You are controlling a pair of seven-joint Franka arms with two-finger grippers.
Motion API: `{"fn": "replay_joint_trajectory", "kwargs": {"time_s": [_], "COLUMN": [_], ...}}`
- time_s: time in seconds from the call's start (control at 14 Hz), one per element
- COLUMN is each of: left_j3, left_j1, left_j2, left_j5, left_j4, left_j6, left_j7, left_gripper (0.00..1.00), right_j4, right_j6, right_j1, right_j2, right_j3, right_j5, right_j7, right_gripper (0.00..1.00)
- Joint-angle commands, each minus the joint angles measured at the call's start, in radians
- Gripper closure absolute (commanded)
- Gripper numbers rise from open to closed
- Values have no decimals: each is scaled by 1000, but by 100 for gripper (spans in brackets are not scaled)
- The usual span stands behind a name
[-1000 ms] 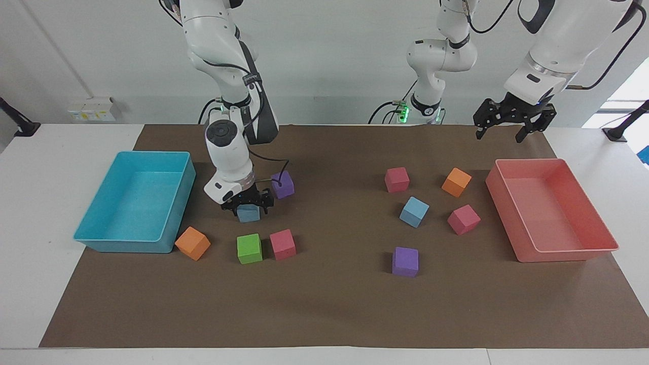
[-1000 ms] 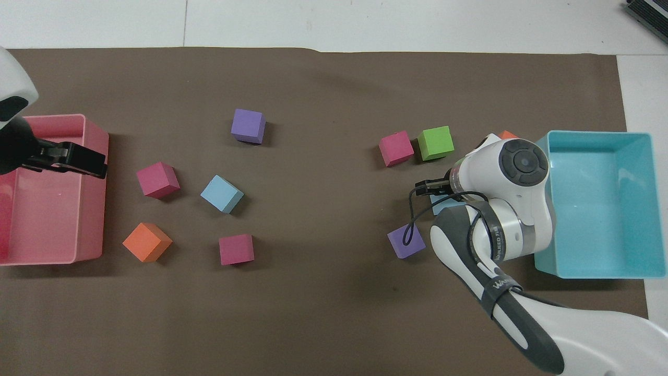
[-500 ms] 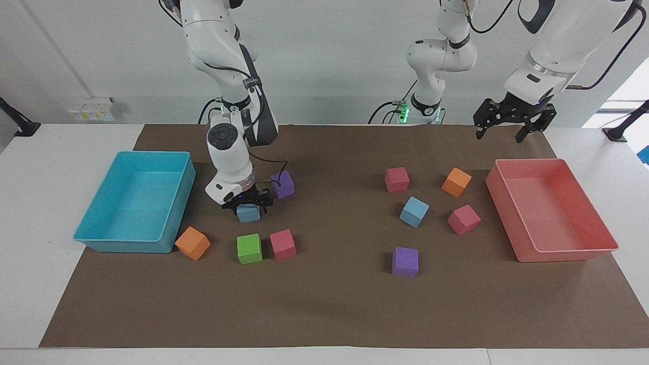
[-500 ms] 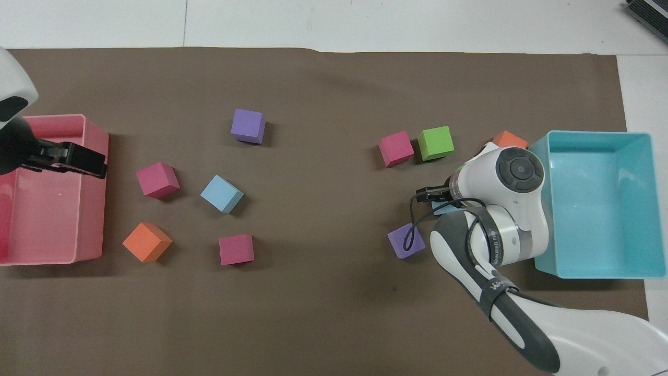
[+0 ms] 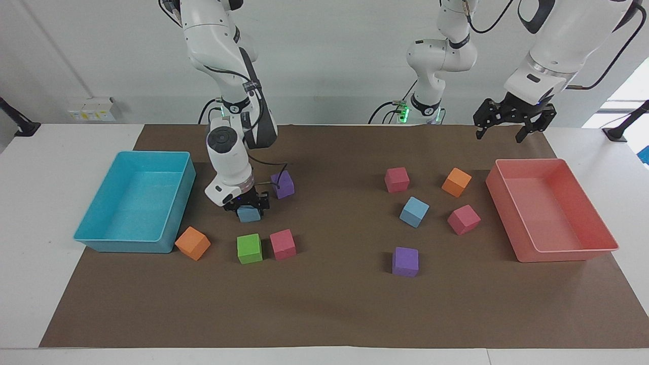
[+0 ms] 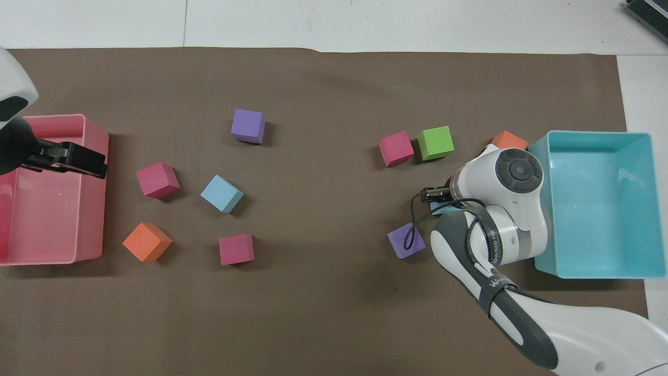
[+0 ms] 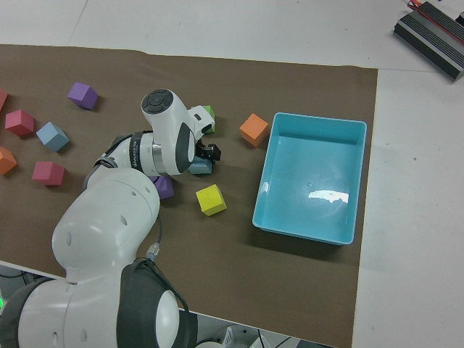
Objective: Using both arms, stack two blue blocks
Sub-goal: 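Close the right gripper on the blue cube and lift it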
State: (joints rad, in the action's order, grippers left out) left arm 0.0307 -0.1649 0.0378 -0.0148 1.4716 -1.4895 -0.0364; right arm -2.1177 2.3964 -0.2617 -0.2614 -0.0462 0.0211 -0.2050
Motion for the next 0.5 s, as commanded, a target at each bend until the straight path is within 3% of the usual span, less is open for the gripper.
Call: {"fn": "replay_joint_trajectory", "kwargs": {"time_s": [0.0, 0.14, 0.43], "left_j3": [-5, -5, -5], "left_j1": [10, 10, 10], "left_j2": [-1, 1, -1], "left_j5": [-1, -1, -1], "left_j4": [-19, -19, -19], "left_j6": [26, 26, 26], "left_j7": [-8, -7, -8], "left_gripper": [0, 0, 0], "right_j4": [5, 22, 116], "right_j6": [6, -5, -141], "right_j1": [1, -2, -24], "right_j2": [-9, -12, -1], "right_j3": [6, 6, 6], "right_j5": [17, 16, 0], "right_j7": [-66, -65, -60], "right_gripper": [100, 100, 100]}}
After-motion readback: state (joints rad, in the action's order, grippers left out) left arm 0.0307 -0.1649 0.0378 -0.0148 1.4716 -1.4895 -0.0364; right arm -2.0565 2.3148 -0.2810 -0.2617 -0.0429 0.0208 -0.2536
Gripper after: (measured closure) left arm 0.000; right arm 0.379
